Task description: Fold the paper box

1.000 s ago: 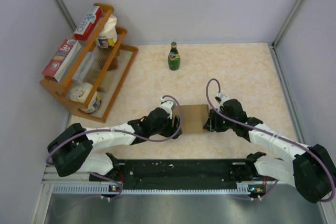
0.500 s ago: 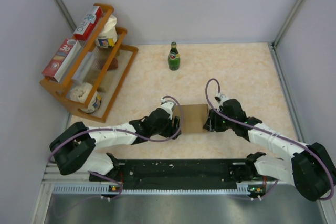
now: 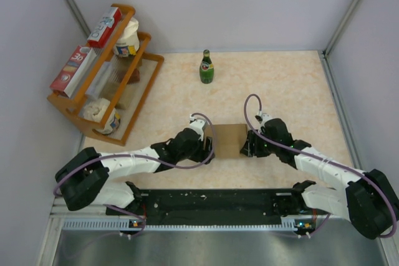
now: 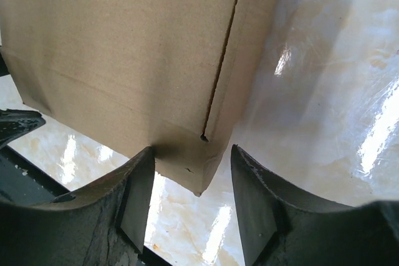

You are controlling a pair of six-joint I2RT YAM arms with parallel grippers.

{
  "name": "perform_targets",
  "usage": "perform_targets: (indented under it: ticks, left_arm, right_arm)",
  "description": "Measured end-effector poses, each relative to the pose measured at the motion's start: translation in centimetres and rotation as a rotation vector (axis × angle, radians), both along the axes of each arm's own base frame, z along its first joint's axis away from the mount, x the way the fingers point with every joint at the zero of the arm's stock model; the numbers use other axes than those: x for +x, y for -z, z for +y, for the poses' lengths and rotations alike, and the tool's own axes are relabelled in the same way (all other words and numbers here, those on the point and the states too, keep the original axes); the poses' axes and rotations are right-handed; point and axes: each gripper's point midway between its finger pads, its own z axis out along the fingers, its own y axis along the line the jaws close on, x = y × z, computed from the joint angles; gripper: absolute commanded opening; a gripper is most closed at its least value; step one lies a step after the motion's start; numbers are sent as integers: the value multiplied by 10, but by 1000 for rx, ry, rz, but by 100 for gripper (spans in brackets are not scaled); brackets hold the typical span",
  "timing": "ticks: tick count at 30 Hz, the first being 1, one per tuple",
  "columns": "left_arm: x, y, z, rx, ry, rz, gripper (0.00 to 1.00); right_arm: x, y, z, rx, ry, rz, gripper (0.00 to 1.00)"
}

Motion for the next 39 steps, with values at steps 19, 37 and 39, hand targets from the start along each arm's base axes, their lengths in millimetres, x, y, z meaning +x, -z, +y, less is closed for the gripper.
perform_targets:
  ticks: [19,37,39]
  left_arm:
    - [3,1,14,12,-46,-43,70]
    - [14,-78,37,-11,-94,-214,77]
    - [18,-94,39,-22,-102,-259,77]
  right_arm:
    - [-7,-1,-1,29,-13,-28,63]
    - [-3,-28,-17,7,51,-130,67]
    - [0,-34,-17,8,57,-146,64]
